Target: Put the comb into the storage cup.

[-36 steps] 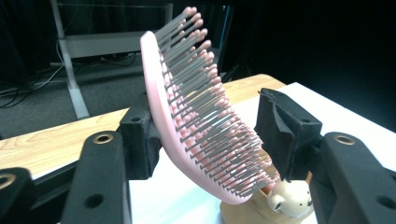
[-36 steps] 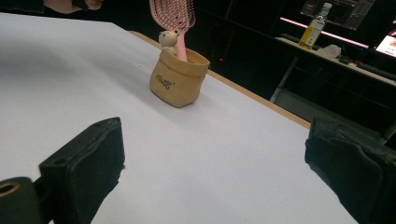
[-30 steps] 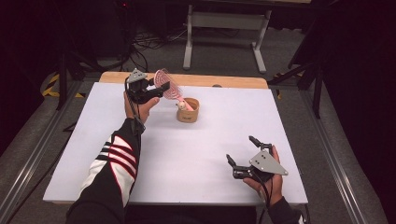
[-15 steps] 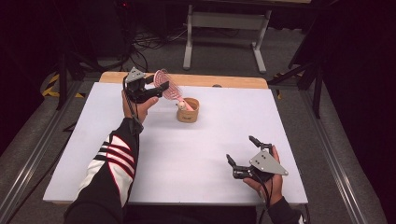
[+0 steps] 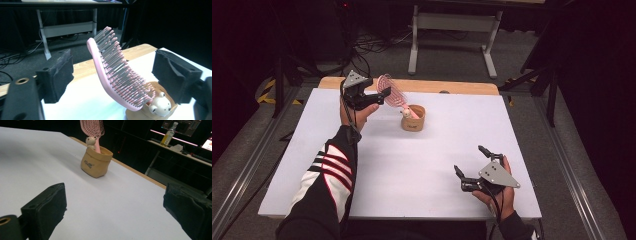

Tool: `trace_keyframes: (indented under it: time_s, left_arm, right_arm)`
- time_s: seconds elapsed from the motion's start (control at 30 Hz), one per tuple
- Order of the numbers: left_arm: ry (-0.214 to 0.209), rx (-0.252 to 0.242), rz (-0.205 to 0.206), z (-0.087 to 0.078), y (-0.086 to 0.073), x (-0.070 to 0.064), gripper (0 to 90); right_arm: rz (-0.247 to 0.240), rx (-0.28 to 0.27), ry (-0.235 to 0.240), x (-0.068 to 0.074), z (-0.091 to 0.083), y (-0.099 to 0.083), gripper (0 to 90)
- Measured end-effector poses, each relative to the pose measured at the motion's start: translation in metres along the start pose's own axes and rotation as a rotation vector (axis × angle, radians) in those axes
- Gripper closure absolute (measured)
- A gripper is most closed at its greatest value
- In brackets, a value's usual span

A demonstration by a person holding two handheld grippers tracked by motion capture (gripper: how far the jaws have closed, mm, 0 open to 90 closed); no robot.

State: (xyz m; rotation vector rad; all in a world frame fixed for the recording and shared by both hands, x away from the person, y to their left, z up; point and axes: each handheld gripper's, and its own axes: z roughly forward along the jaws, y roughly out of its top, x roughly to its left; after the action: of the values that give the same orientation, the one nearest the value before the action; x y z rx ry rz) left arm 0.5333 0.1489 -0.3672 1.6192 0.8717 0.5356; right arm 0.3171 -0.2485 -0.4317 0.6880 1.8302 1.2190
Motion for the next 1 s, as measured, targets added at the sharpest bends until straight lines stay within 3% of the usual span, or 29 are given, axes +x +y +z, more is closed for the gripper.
trace_keyframes:
  time_s: [0.2,0.7,1.0]
  left_arm:
    - [0.007,0.017,0.045,-0.003,0.000,-0.002,12.0]
    - [0.000,0.019,0.108,-0.019,-0.002,-0.001,6.6]
    - [-0.002,0.041,0.186,-0.026,-0.007,-0.008,6.4]
  right_arm:
    - [0.001,0.001,-0.002,0.000,0.000,0.000,5.3]
    - [0.000,0.005,0.000,0.001,0.000,0.000,5.3]
    - [-0.003,0.009,0.001,0.001,0.001,0.000,5.3]
